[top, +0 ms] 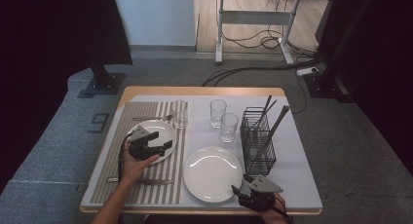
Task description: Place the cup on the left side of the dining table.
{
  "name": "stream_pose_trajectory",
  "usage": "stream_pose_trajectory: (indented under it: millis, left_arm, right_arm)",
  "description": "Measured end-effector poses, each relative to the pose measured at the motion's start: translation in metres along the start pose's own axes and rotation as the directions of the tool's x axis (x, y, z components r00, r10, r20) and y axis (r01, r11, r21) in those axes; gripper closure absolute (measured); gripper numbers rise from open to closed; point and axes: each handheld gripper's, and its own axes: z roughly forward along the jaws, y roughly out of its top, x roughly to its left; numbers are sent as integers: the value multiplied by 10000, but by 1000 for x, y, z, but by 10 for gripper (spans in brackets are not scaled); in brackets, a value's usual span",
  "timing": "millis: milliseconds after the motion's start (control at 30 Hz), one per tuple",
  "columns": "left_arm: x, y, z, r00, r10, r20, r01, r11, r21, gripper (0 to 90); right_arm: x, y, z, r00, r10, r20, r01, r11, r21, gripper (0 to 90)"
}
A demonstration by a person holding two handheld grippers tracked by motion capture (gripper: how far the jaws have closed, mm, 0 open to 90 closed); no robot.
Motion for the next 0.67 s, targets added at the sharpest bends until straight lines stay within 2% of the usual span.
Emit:
stream_pose_trajectory:
  millis: [300,667]
  left_arm:
    - [-7,-10,-5,9997,-18,259,17,10000,49,246]
    - [-8,-17,-5,9992,-88,403,82,9998,159,248]
  right_arm:
    - [0,0,1,10000,-19,12,19,10000,19,386]
    - [1,0,1,10000,-18,20,18,10000,33,386]
